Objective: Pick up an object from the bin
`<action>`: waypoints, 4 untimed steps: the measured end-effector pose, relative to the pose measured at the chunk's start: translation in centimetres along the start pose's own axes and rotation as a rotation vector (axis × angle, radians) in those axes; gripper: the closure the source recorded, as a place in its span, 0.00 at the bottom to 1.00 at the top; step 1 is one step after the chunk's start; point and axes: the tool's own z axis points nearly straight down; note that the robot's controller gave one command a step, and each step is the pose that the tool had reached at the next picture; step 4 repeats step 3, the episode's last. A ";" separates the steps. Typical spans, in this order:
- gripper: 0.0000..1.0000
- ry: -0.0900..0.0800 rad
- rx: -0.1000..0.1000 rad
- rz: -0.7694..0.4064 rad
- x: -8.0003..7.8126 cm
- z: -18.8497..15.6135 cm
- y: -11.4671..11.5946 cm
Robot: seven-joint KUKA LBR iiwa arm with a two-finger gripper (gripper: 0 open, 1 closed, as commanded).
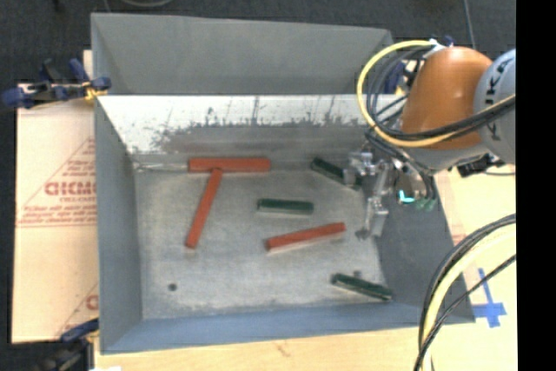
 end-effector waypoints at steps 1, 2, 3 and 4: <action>0.00 -0.003 0.000 -0.107 2.7 6.8 1.8; 1.00 -0.010 0.003 -0.109 2.5 6.5 1.7; 1.00 -0.015 0.004 -0.144 2.0 -8.6 0.4; 1.00 -0.015 0.004 -0.144 2.0 -8.6 0.4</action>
Offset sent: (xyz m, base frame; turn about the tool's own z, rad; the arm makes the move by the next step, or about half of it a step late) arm -0.0267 0.0187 -0.0662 -0.1089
